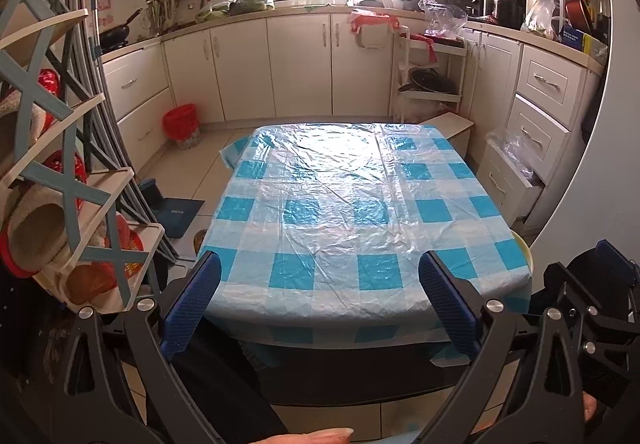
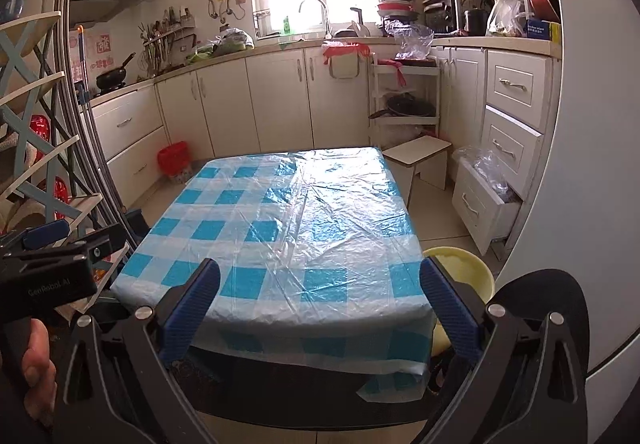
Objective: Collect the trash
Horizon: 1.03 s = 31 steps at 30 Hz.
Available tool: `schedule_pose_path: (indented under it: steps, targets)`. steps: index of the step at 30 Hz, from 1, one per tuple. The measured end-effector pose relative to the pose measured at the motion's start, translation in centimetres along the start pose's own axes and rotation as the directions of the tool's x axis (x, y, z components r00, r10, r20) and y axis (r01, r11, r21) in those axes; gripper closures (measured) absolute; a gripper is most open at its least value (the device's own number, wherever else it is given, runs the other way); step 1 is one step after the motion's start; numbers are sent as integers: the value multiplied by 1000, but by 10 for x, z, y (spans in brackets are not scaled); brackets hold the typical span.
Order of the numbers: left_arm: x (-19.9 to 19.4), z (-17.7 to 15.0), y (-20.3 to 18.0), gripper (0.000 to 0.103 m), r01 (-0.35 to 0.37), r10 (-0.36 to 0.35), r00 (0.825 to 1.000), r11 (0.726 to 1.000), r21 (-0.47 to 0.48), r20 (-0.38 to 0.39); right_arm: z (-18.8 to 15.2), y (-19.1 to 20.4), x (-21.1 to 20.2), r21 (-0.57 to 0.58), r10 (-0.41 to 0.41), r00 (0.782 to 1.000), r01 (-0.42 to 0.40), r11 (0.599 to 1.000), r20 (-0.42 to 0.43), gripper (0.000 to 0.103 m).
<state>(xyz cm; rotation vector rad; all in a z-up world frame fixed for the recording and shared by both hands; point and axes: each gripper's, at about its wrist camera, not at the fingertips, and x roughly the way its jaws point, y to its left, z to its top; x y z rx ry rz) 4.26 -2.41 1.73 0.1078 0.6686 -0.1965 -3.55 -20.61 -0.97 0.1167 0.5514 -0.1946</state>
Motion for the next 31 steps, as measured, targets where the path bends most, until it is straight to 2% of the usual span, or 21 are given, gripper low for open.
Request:
schedule_pose_path:
  steps: [12,17,23,26,31]
  targets:
    - [4,0,4,8,13,-13,1000,1000,-25,-18,-6,4,5,-6,15,999,-15,1000,-29,7]
    - [3,-3,9,8,28,-28,1000,998,-55,-1,-7,3,6,-5,23,999,-23,1000,-36,7]
    - [-3,-3,0,8,2,-2,1000,1000,-4,32,-6,4,5,-6,28,999,-29,1000,-27,7]
    - [3,-3,-3,8,24,-24,1000,1000,14,0,-6,4,4,-8,28,999,-28,1000,-24,7]
    - [15,-7,4,8,54,-55,997,998,-22,-62,-6,5,4,-7,25,999,-25,1000,-20,7]
